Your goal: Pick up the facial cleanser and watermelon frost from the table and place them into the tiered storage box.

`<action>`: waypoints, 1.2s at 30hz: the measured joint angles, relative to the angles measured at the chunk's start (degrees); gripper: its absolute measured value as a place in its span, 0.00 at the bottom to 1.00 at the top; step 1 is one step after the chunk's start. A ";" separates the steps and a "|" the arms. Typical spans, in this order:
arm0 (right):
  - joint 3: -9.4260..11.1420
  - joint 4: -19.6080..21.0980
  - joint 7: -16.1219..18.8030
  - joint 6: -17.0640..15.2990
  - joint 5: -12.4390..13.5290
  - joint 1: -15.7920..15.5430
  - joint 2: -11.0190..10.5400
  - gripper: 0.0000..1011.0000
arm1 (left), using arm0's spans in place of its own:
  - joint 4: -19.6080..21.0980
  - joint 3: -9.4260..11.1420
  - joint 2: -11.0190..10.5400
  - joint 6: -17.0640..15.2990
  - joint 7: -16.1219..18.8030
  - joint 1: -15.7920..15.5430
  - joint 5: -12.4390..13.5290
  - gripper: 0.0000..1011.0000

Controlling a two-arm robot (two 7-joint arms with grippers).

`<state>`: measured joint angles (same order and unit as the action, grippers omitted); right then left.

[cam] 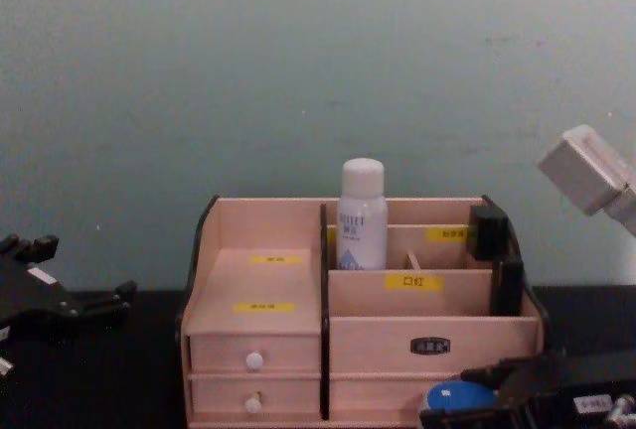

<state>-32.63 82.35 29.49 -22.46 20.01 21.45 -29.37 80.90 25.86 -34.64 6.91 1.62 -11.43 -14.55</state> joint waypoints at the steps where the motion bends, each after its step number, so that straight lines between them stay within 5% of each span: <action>1: 0.00 0.00 0.00 0.00 0.00 0.00 0.00 0.78 | 0.00 0.00 0.00 0.00 0.00 0.00 0.00 0.99; 4: 0.00 0.00 0.00 0.01 0.03 0.00 0.00 0.71 | 0.00 0.00 0.00 0.00 0.00 0.00 0.00 0.99; 19: 0.16 0.18 0.21 0.00 0.32 -0.17 -0.13 0.71 | 0.00 0.00 0.00 0.00 0.00 0.00 0.00 0.99; 36: 1.55 7.12 2.27 -0.66 3.59 -1.34 -3.32 0.71 | 0.00 0.00 0.00 0.00 0.00 0.00 0.00 0.99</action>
<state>-31.07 89.47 31.77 -23.12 23.60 20.12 -32.69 80.89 25.86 -34.65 6.91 1.62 -11.43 -14.55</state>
